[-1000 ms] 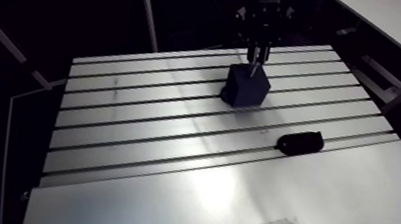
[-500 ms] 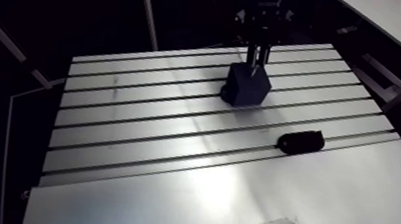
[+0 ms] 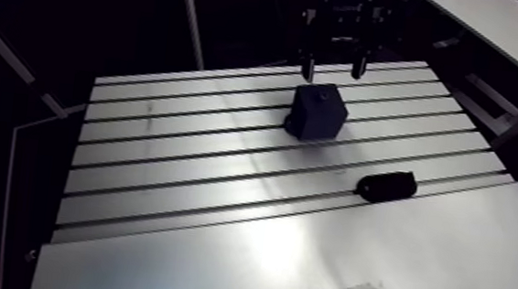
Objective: Pick up the M10 bolt and insert it into the hole until fully seated.
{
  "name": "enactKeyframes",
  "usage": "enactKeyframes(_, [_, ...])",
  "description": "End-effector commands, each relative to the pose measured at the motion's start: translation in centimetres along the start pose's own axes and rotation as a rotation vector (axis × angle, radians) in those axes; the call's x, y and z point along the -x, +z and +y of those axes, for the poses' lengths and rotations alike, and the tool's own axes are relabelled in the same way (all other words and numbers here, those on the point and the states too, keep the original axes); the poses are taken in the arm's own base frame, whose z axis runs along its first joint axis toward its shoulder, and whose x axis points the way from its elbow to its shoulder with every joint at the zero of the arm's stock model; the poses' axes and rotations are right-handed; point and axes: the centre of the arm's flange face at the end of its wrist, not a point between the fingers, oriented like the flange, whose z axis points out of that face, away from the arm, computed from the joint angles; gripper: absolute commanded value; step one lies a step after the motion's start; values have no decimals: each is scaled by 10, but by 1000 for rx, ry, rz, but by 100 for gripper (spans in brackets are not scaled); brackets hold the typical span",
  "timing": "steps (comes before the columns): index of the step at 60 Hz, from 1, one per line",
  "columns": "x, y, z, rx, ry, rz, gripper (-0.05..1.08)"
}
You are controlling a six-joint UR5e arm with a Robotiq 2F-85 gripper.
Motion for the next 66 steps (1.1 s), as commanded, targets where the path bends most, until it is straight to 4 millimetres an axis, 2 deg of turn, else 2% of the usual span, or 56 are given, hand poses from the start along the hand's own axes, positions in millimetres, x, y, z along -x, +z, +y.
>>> enactKeyframes(1, [12,-22,0,11,5,41,0])
enactKeyframes(6, [20,-32,-1,12,6,58,0])
enactKeyframes(14, [41,-58,-6,13,15,106,0])
enactKeyframes(15, [49,-66,-8,15,17,122,0])
enactKeyframes(16, [49,-66,-8,15,17,122,0])
enactKeyframes(18, [65,-84,-12,18,17,158,0])
enactKeyframes(27, [94,-119,-20,-6,26,233,0])
enactKeyframes(29, [107,-134,-23,-14,27,263,0])
enactKeyframes(39, [139,-163,-36,-29,16,293,0])
enactKeyframes(54, [170,-179,-66,-41,-26,296,0])
enactKeyframes(66, [192,-188,-75,-32,-33,310,0])
